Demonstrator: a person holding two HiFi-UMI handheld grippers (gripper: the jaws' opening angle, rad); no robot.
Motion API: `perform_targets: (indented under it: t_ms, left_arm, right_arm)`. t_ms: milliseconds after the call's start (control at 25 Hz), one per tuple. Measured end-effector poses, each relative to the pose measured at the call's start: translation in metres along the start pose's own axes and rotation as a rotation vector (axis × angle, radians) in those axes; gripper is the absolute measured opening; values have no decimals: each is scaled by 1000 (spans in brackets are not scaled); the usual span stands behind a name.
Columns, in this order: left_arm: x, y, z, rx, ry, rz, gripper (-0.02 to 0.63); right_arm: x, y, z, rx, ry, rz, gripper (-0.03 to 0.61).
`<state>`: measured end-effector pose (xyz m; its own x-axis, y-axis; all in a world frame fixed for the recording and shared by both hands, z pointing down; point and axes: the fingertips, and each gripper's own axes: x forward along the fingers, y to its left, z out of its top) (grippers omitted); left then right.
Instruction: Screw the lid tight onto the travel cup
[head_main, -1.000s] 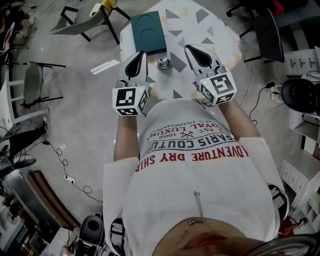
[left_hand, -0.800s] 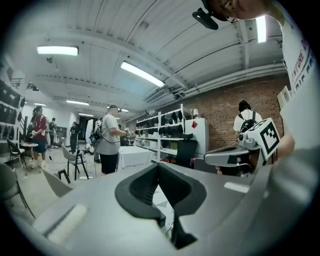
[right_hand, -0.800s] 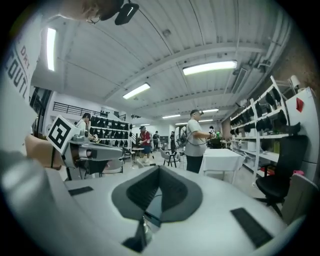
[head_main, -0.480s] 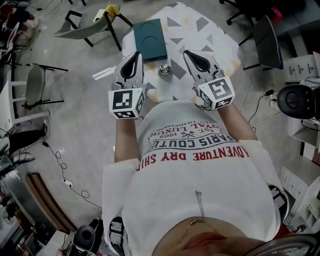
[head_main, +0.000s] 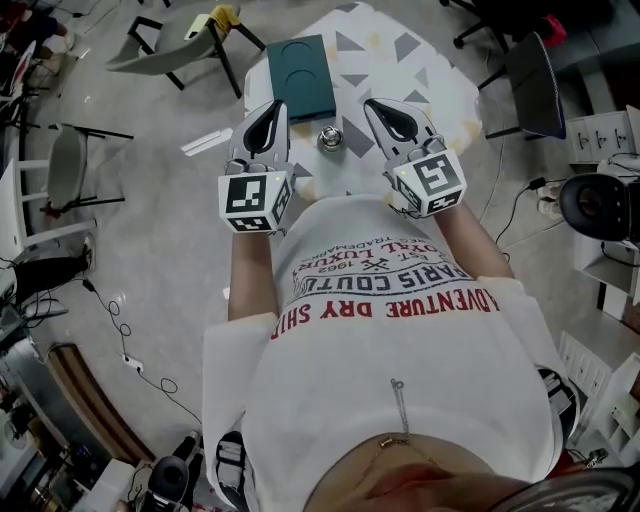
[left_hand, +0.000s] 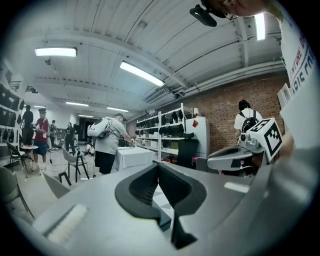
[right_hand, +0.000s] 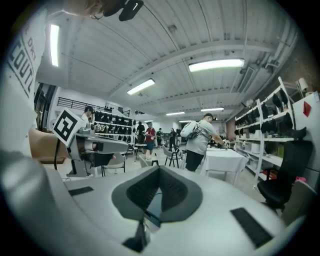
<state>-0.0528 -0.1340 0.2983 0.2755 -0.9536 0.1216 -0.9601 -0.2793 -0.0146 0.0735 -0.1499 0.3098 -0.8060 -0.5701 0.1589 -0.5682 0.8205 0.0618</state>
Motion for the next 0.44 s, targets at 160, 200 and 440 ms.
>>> perform_targets:
  t_ms: [160,200,440]
  left_arm:
    - [4,2,-1,-4,2,-3,12]
    - [6,3,-2,-7,3,-4,12]
    - [10,6,-6,-10,16,-13,12]
  right_arm:
    - [5,-3,-2,7,7,1,11]
    - [7,-3,-3,11,9,1,11]
    - [16,-3,-8,11,24,2,11]
